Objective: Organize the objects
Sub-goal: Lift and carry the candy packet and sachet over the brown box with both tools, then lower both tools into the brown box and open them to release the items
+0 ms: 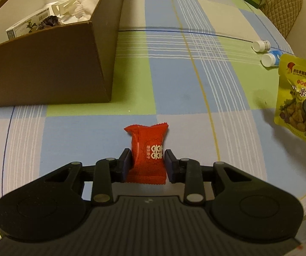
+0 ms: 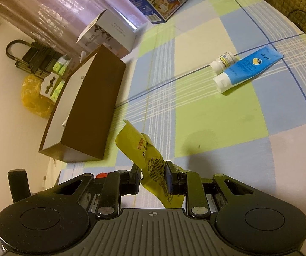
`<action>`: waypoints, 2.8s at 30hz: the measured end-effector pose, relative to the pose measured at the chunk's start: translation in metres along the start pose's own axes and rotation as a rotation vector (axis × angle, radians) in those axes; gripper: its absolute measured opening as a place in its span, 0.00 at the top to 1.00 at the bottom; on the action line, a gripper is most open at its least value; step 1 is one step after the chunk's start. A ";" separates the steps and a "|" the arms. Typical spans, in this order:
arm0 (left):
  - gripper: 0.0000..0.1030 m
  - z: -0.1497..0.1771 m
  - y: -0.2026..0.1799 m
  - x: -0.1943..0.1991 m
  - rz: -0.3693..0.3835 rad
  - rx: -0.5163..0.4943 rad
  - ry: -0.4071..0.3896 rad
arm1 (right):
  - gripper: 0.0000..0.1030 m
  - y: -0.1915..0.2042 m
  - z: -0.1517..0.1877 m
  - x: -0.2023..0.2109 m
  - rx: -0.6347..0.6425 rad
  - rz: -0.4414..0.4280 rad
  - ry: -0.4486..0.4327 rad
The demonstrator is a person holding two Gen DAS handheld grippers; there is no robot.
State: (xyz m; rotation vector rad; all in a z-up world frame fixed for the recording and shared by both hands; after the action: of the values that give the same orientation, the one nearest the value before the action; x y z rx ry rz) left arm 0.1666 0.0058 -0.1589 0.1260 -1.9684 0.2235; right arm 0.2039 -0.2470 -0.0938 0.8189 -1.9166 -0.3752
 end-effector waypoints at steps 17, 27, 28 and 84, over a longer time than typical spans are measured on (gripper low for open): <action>0.76 -0.002 0.030 0.046 -0.001 0.049 -0.082 | 0.80 0.039 -0.005 -0.020 0.065 -0.058 0.025; 0.76 -0.019 0.054 0.099 0.003 0.086 -0.186 | 0.80 0.085 -0.012 -0.037 0.105 -0.157 0.041; 0.76 -0.021 0.057 0.104 0.003 0.089 -0.196 | 0.80 0.091 -0.013 -0.038 0.108 -0.172 0.042; 0.76 -0.260 0.171 0.013 -0.062 0.060 -0.264 | 0.74 0.177 -0.206 -0.260 0.150 0.067 -0.114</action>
State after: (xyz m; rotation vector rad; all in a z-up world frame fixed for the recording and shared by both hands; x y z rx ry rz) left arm 0.3616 0.2285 -0.0636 0.2670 -2.2165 0.2352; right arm 0.3930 0.0771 -0.0692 0.8430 -2.0927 -0.2440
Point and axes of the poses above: each gripper's, at about its wrist camera, not at the fingertips, and x roughly against the way its jaws point, y to its left, z to its underside, the point moved 6 cm from there along -x, roughly the way its jaws point, and after that the axes turned 7 degrees about x, right-handed, at the moved point
